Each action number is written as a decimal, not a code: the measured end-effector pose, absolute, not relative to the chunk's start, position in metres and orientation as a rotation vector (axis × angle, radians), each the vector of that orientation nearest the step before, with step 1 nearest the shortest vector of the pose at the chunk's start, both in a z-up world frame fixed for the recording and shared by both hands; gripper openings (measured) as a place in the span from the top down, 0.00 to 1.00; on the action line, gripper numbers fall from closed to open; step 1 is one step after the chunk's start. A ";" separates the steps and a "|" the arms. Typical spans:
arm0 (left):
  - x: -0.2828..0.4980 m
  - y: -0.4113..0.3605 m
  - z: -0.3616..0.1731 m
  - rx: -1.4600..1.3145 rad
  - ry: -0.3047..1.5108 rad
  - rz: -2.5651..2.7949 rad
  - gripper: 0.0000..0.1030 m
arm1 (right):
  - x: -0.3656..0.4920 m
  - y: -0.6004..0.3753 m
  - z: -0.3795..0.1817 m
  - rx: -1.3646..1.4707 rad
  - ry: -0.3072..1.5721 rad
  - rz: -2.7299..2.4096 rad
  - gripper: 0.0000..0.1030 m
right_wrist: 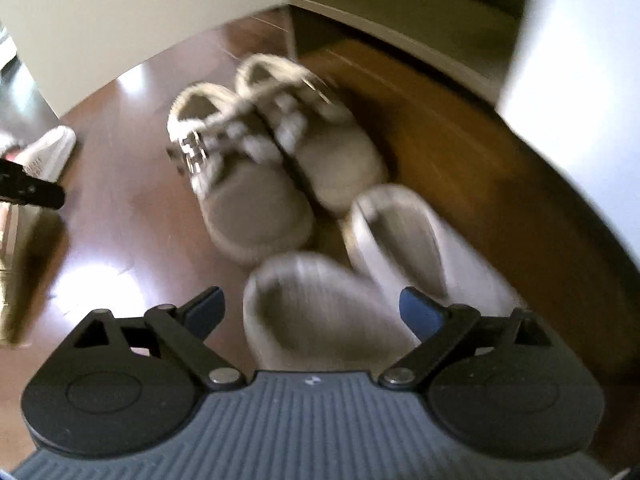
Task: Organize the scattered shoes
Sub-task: 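Release the shoes and withdraw both tools from the paired buckle shoes, then move both tools back toward the remaining shoe pile, then grasp a cream loafer by its heel with the right gripper, then carry the cream loafer to the cabinet and set it beside the grey slippers, then open the right gripper and withdraw it from the cream loafer, then grasp the second cream loafer with the left gripper and lift it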
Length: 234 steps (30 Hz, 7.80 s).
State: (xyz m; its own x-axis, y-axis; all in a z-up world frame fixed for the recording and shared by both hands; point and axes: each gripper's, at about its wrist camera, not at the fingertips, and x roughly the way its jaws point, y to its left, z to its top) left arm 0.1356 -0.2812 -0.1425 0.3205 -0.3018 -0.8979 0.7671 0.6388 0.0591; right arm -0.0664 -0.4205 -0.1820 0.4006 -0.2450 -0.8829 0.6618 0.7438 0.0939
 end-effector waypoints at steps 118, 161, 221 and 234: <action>0.127 0.303 -0.074 -0.101 0.959 0.192 0.08 | 0.253 0.020 -0.217 0.568 1.334 0.801 0.92; 0.039 -0.127 -0.085 0.630 1.111 -0.610 0.06 | -0.129 -0.263 -0.273 -0.095 1.062 -0.199 0.32; 0.325 -0.081 -0.177 0.471 1.123 -0.385 0.29 | -0.091 -0.381 -0.102 0.670 0.819 -0.590 0.01; 0.325 -0.064 -0.248 0.323 1.480 -0.212 1.00 | -0.083 -0.362 -0.133 0.746 0.940 -0.500 0.01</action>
State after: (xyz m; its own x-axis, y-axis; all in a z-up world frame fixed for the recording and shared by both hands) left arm 0.3255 -0.0645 -0.2481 0.0842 0.0574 -0.9948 0.3346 0.9387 0.0825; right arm -0.0834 -0.3616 -0.1327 0.5086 -0.0667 -0.8584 0.6746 0.6504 0.3491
